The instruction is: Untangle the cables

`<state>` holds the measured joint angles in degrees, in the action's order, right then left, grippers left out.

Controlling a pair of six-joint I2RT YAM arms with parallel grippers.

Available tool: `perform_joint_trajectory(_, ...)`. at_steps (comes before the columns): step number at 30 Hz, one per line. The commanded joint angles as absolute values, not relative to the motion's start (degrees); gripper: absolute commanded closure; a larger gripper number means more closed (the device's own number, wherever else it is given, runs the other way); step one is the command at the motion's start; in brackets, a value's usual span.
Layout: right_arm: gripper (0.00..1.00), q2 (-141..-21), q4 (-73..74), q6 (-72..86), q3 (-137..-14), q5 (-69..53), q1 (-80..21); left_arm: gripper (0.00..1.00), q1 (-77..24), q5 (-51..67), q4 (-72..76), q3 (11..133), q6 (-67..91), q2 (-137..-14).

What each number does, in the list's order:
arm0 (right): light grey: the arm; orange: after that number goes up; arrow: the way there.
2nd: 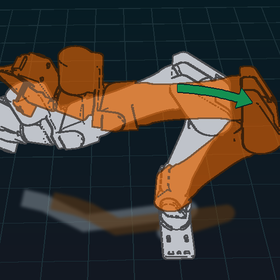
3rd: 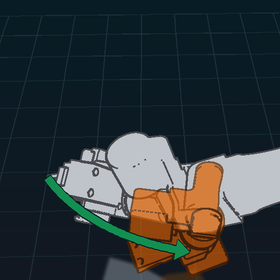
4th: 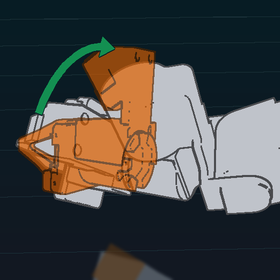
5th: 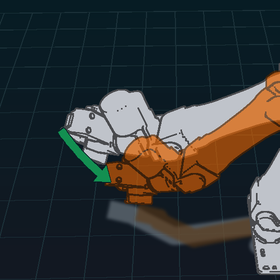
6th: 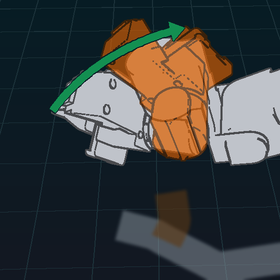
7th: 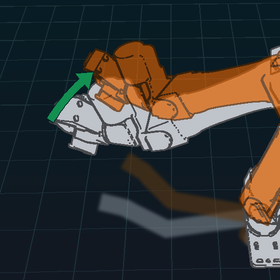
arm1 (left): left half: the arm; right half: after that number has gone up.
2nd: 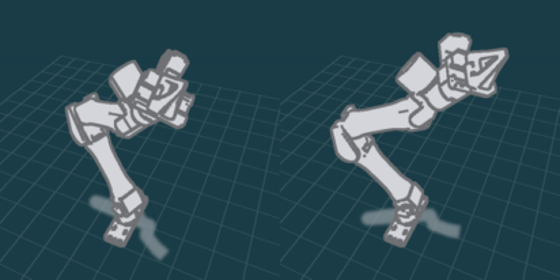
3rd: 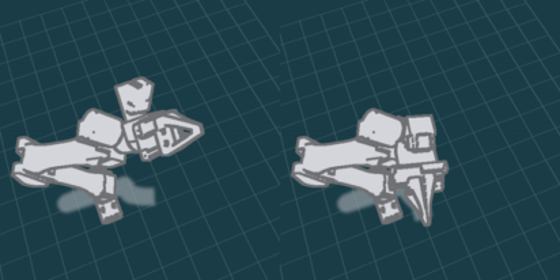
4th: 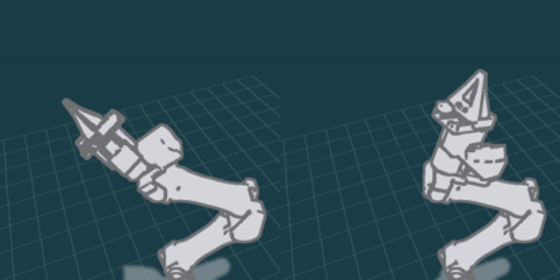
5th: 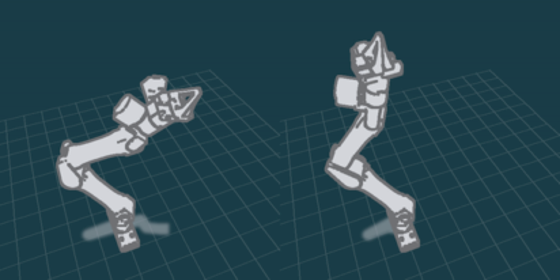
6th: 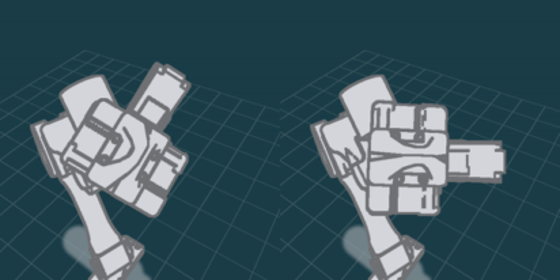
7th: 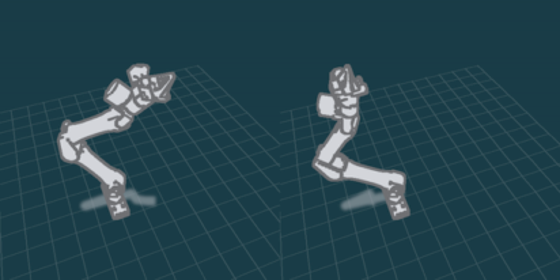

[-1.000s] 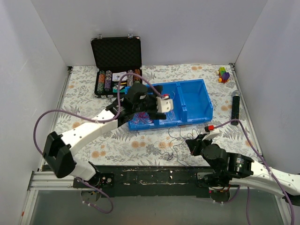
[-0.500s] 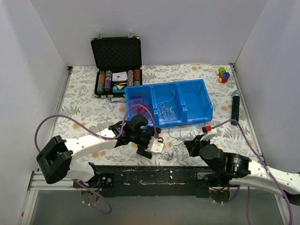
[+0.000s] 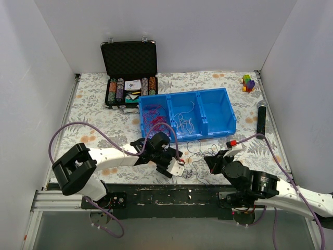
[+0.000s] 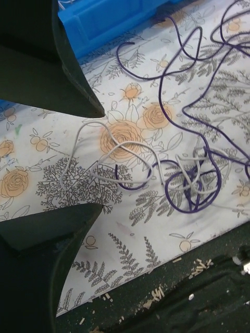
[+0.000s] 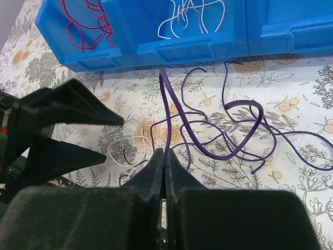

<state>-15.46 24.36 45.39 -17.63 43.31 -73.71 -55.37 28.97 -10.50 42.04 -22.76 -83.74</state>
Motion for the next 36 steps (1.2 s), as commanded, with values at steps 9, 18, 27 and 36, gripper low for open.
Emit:
perform_joint_trajectory(9, 0.99, -12.7, 24.9, 47.0, -17.4, 45.2, -73.7, 0.88, -57.7, 25.8, -9.4, 43.2, -27.9, -87.0)
perform_joint_trajectory(18, 0.99, -12.9, 25.2, 46.6, -18.3, 44.8, -73.7, 0.98, -57.8, 24.0, -9.5, 44.1, -28.6, -87.5)
perform_joint_trajectory(27, 0.96, -14.8, 21.3, 44.0, -17.8, 43.4, -73.7, 1.00, -57.9, 16.7, -19.3, 59.6, -27.9, -81.5)
perform_joint_trajectory(36, 0.65, -23.5, 16.9, 41.4, -21.4, 41.8, -73.7, 1.00, -58.8, 15.8, -26.7, 66.2, -36.5, -65.4)
